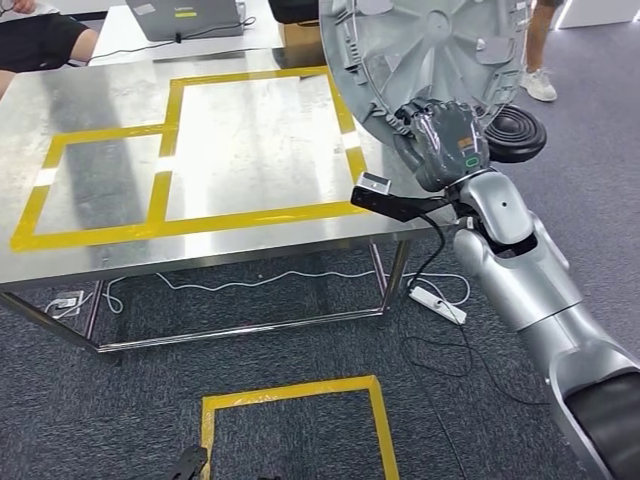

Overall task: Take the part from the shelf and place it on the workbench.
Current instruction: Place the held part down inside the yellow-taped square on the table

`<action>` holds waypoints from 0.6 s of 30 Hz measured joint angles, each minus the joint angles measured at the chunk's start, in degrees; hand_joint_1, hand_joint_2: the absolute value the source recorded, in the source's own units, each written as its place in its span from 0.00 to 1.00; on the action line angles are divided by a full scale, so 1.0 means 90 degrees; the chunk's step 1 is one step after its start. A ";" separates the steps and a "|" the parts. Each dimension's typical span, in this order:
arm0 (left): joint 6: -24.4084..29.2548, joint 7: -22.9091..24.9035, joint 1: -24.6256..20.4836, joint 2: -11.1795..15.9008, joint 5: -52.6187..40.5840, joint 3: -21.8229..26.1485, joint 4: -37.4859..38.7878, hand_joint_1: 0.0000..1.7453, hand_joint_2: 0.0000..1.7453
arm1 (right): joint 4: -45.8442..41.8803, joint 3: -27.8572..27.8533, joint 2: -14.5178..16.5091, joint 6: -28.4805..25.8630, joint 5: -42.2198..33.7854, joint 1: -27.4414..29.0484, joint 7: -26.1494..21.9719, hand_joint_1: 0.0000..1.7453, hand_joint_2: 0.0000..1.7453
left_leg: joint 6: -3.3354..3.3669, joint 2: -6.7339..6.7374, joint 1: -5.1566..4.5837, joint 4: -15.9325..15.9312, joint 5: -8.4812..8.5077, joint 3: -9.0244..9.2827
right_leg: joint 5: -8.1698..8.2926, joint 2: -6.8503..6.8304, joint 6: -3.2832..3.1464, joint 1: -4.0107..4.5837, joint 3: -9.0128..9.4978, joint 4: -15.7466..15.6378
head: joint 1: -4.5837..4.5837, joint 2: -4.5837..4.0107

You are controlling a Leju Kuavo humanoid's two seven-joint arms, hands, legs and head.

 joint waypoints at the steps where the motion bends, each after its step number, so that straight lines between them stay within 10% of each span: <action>1: 0.0000 -0.0001 -0.0002 0.0000 -0.0002 0.0000 0.0000 0.00 1.00 | 0.0000 -0.0001 0.0001 0.0001 0.0000 -0.0011 0.0001 1.00 1.00 | 0.0035 0.0000 -0.0003 -0.0378 0.0138 0.0155 | -0.0025 0.0004 0.0025 0.0013 0.0010 0.0011 | 0.0001 0.0000; 6: 0.0003 -0.0001 0.0002 0.0007 -0.0036 0.0002 0.0000 0.00 1.00 | -0.0001 -0.0002 0.0001 0.0013 -0.0007 -0.0042 -0.0016 1.00 1.00 | 0.0198 -0.0011 0.0003 -0.0768 0.0106 0.0333 | -0.0146 -0.0010 0.0171 0.0028 -0.0020 0.0068 | 0.0012 0.0000; 11: -0.0001 -0.0001 0.0025 0.0000 -0.0040 0.0002 0.0000 0.00 1.00 | 0.0023 0.0062 0.0009 0.0018 -0.0016 0.0054 -0.0042 1.00 1.00 | 0.0303 -0.0021 0.0025 -0.0789 0.0023 0.0467 | -0.0904 -0.0027 0.0249 0.0024 -0.0758 0.1730 | 0.0049 0.0000; 13: -0.0002 -0.0001 0.0041 -0.0002 -0.0041 0.0002 0.0000 0.00 1.00 | 0.0036 0.0087 0.0009 0.0019 -0.0019 0.0086 -0.0042 1.00 1.00 | 0.0287 -0.0035 0.0030 -0.0787 -0.0035 0.0551 | -0.0623 -0.0031 0.0262 0.0020 -0.0774 0.1638 | 0.0053 0.0000; 16: -0.0002 -0.0001 0.0025 -0.0006 -0.0041 0.0002 0.0000 0.00 1.00 | 0.0039 0.0090 0.0009 0.0019 -0.0030 0.0046 -0.0041 1.00 1.00 | 0.0216 -0.0053 0.0029 -0.0780 -0.0121 0.0657 | 0.0076 -0.0045 0.0271 0.0011 -0.0277 0.0412 | 0.0053 0.0001; 18: -0.0002 -0.0001 0.0018 -0.0003 -0.0041 0.0002 0.0000 0.00 1.00 | 0.0041 0.0093 0.0011 0.0019 -0.0030 0.0007 -0.0039 1.00 1.00 | 0.0158 -0.0055 0.0007 -0.0771 -0.0137 0.0650 | 0.0095 -0.0037 0.0213 0.0026 -0.0117 0.0077 | 0.0039 0.0002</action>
